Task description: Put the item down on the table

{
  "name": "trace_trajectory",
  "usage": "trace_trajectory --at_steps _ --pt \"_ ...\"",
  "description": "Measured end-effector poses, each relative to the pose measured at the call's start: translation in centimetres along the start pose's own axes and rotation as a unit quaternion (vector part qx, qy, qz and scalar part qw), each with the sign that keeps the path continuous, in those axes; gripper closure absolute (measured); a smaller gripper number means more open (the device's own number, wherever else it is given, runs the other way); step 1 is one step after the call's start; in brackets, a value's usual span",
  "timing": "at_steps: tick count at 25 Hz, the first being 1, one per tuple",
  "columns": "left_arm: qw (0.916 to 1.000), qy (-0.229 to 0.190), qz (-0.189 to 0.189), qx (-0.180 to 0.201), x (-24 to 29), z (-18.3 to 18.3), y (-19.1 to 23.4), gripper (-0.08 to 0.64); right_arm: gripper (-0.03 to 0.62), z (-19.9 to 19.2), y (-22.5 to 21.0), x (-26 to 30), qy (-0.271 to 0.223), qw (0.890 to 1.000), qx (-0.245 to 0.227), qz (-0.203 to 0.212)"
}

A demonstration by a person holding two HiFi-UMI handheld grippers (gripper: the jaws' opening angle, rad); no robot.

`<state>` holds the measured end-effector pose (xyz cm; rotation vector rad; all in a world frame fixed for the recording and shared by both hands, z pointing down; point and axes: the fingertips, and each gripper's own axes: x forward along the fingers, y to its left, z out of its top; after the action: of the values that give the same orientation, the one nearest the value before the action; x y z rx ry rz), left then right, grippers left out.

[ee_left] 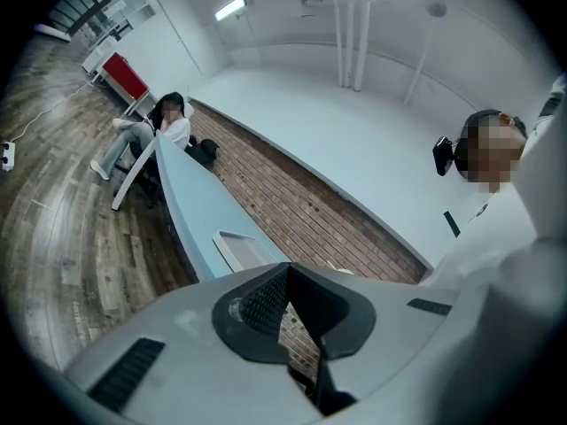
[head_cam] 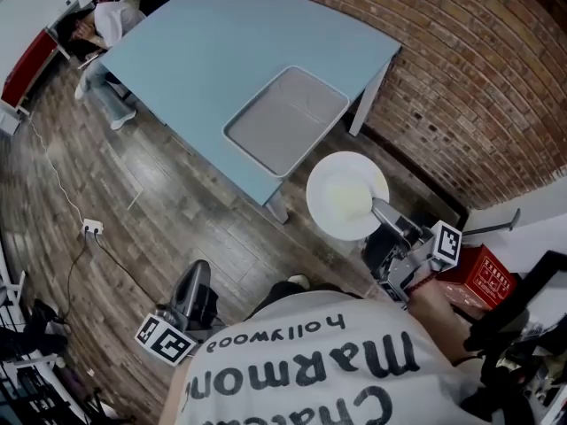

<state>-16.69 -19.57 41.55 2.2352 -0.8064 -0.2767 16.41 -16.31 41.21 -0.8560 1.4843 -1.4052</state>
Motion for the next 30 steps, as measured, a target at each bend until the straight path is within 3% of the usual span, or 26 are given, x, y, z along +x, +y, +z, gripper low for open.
trace_trajectory --at_steps 13,17,20,30 --pt "0.9996 -0.023 -0.016 -0.003 1.6 1.9 2.5 0.554 0.554 1.1 -1.0 2.6 -0.014 0.999 -0.009 -0.037" --pt "0.9995 -0.012 -0.008 0.028 2.0 1.5 2.3 0.554 0.554 1.6 -0.8 3.6 0.001 0.999 -0.013 -0.039" --pt "0.9991 -0.005 0.006 0.041 2.9 1.4 1.9 0.554 0.554 2.8 -1.5 4.6 0.014 0.999 -0.007 -0.051" --pt "0.9928 -0.069 0.091 0.035 2.8 4.0 3.1 0.554 0.554 8.1 -4.7 12.1 0.057 0.994 0.003 -0.09"
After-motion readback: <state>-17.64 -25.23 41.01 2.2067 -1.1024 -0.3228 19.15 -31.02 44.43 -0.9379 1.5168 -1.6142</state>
